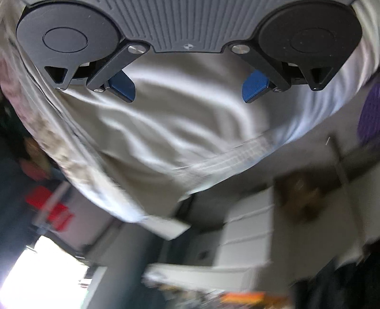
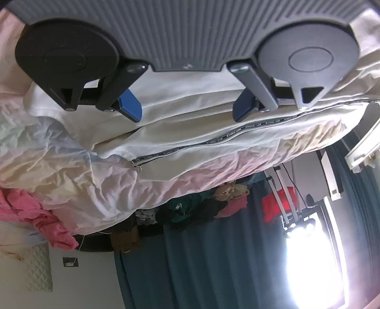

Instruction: Fold clothes

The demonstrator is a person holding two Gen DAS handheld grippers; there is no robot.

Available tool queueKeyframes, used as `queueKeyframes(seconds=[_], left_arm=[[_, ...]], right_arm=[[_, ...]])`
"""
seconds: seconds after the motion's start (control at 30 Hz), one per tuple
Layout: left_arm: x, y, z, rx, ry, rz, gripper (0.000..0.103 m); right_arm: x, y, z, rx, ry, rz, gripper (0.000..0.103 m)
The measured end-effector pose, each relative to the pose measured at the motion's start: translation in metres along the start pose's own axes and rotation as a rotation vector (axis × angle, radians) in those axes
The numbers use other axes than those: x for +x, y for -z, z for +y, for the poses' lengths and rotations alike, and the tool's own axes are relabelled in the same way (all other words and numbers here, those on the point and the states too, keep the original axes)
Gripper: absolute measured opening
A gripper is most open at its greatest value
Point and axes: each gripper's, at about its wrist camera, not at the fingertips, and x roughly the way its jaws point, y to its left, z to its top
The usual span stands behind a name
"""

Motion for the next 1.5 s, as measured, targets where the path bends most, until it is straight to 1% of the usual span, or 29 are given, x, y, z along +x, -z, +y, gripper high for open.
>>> queueKeyframes(seconds=[0.07, 0.13, 0.2, 0.27, 0.33, 0.37, 0.4, 0.47, 0.53, 0.57, 0.63, 0.67, 0.7, 0.77, 0.83, 0.93, 1.03, 1.1, 1.17, 1.2, 1.23, 1.27, 1.3, 1.33, 1.37, 1.4, 1.43, 1.47, 1.5], left_arm=[[0.004, -0.002, 0.022, -0.088, -0.011, 0.028, 0.098], [0.010, -0.003, 0.039, -0.145, -0.050, 0.058, 0.097], [0.019, -0.002, 0.046, -0.159, -0.108, 0.065, 0.095], [0.028, -0.001, 0.055, -0.208, -0.133, 0.085, 0.089], [0.029, 0.002, 0.065, -0.277, -0.075, 0.095, 0.089], [0.029, 0.002, 0.067, -0.287, -0.043, 0.097, 0.088], [0.027, 0.003, 0.068, -0.303, 0.005, 0.101, 0.088], [0.024, 0.005, 0.071, -0.337, 0.105, 0.107, 0.079], [0.018, 0.008, 0.074, -0.368, 0.236, 0.098, 0.075], [0.016, 0.009, 0.075, -0.373, 0.269, 0.089, 0.074], [0.012, 0.012, 0.079, -0.379, 0.290, 0.080, 0.073], [0.011, 0.013, 0.079, -0.388, 0.289, 0.084, 0.072], [0.010, 0.015, 0.081, -0.398, 0.283, 0.089, 0.072], [0.013, 0.018, 0.089, -0.440, 0.244, 0.110, 0.070], [0.019, 0.020, 0.096, -0.476, 0.233, 0.132, 0.067], [0.029, 0.019, 0.100, -0.481, 0.243, 0.157, 0.069], [0.032, 0.018, 0.103, -0.482, 0.253, 0.157, 0.069], [0.032, 0.017, 0.103, -0.476, 0.266, 0.137, 0.064], [0.030, 0.015, 0.104, -0.475, 0.296, 0.100, 0.042], [0.030, 0.015, 0.105, -0.479, 0.314, 0.086, 0.039], [0.033, 0.016, 0.104, -0.488, 0.331, 0.088, 0.036], [0.036, 0.016, 0.104, -0.497, 0.348, 0.090, 0.036], [0.041, 0.016, 0.102, -0.501, 0.360, 0.095, 0.036], [0.049, 0.014, 0.096, -0.486, 0.349, 0.114, 0.036], [0.054, 0.012, 0.094, -0.471, 0.338, 0.120, 0.036], [0.058, 0.011, 0.092, -0.458, 0.329, 0.123, 0.036], [0.058, 0.011, 0.091, -0.456, 0.329, 0.118, 0.036], [0.057, 0.011, 0.090, -0.456, 0.327, 0.117, 0.036], [0.057, 0.010, 0.090, -0.456, 0.325, 0.115, 0.036]], right_arm=[[-0.001, -0.001, -0.002, 0.010, -0.003, -0.002, 0.085], [-0.001, -0.002, -0.005, 0.023, -0.003, -0.004, 0.085], [-0.002, -0.003, -0.009, 0.037, 0.005, -0.008, 0.085], [-0.002, -0.007, -0.016, 0.047, 0.022, -0.015, 0.085], [-0.004, -0.011, -0.025, 0.064, 0.042, -0.025, 0.085], [-0.005, -0.013, -0.032, 0.094, 0.049, -0.029, 0.085], [-0.005, -0.015, -0.039, 0.126, 0.052, -0.029, 0.085], [-0.006, -0.017, -0.057, 0.198, 0.057, -0.022, 0.085], [-0.008, -0.018, -0.076, 0.276, 0.074, -0.021, 0.085], [-0.010, -0.017, -0.085, 0.315, 0.082, -0.022, 0.085], [-0.012, -0.016, -0.104, 0.405, 0.103, -0.024, 0.085], [-0.014, -0.014, -0.114, 0.459, 0.121, -0.023, 0.085], [-0.015, -0.011, -0.124, 0.515, 0.146, -0.026, 0.085], [-0.020, -0.005, -0.141, 0.607, 0.203, -0.036, 0.086], [-0.023, 0.000, -0.152, 0.660, 0.242, -0.033, 0.086], [-0.027, 0.009, -0.166, 0.720, 0.298, -0.023, 0.085], [-0.028, 0.022, -0.180, 0.826, 0.354, -0.008, 0.081], [-0.024, 0.031, -0.189, 0.898, 0.371, 0.013, 0.081], [-0.015, 0.037, -0.194, 0.944, 0.362, 0.046, 0.079], [-0.008, 0.040, -0.195, 0.964, 0.348, 0.063, 0.077], [-0.002, 0.043, -0.197, 0.993, 0.335, 0.076, 0.076], [0.006, 0.046, -0.199, 1.025, 0.319, 0.086, 0.074], [0.014, 0.048, -0.200, 1.048, 0.306, 0.095, 0.064], [0.023, 0.048, -0.201, 1.054, 0.309, 0.107, 0.061], [0.031, 0.048, -0.201, 1.058, 0.313, 0.117, 0.049], [0.037, 0.046, -0.200, 1.050, 0.321, 0.118, 0.033], [0.043, 0.045, -0.199, 1.043, 0.330, 0.119, 0.027], [0.047, 0.045, -0.197, 1.034, 0.343, 0.119, 0.017], [0.048, 0.045, -0.196, 1.028, 0.341, 0.116, 0.011]])
